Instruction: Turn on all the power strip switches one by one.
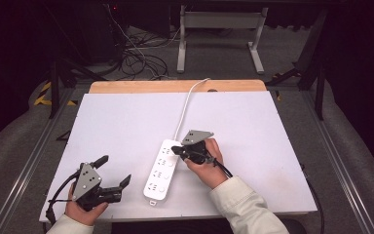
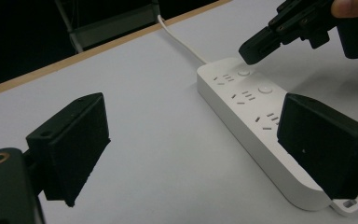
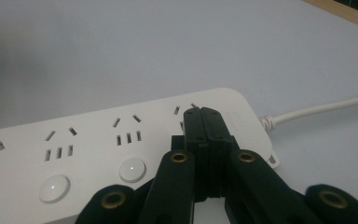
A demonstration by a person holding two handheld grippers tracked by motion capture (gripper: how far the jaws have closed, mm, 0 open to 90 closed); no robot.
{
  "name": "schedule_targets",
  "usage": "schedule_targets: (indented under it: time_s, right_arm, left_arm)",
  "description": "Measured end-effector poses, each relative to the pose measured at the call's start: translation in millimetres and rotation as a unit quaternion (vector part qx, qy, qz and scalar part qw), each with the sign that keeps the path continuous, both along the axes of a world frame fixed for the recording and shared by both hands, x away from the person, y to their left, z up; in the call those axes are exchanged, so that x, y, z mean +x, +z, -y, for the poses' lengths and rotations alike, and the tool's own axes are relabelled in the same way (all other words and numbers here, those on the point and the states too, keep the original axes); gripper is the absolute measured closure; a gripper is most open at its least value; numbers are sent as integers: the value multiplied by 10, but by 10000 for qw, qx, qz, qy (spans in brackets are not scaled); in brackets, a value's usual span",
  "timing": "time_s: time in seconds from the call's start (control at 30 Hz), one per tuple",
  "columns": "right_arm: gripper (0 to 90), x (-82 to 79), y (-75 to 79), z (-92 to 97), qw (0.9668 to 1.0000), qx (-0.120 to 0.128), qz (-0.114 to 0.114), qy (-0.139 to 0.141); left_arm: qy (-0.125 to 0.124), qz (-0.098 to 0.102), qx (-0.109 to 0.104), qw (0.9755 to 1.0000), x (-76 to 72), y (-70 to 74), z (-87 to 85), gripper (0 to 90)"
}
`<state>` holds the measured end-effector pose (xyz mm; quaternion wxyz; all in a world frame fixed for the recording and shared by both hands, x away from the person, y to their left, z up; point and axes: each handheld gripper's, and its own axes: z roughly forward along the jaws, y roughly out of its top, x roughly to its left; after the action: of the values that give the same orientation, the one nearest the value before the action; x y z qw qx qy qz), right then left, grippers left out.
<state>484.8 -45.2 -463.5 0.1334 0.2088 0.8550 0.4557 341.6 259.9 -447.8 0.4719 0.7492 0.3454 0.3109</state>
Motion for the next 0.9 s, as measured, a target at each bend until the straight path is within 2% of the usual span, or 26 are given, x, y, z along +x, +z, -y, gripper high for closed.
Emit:
schedule_targets:
  time_s: [0.2, 0.53, 0.63, 0.9]
  right_arm:
    - [900, 20, -52, -25, 9999, -102, -15, -29]
    - [900, 41, -82, -36, 9999, -139, -12, -44]
    - [900, 30, -81, -43, 9998, -178, 46, -50]
    - [900, 35, -88, -33, 9998, -132, -105, -107]
  left_arm:
    - [-12, 2, 6, 10000, 1, 0, 0, 93]
    - [-12, 3, 10, 10000, 0, 0, -1, 93]
    - [-17, 18, 50, 10000, 0, 3, -2, 93]
    - [-11, 15, 15, 10000, -7, 2, 5, 93]
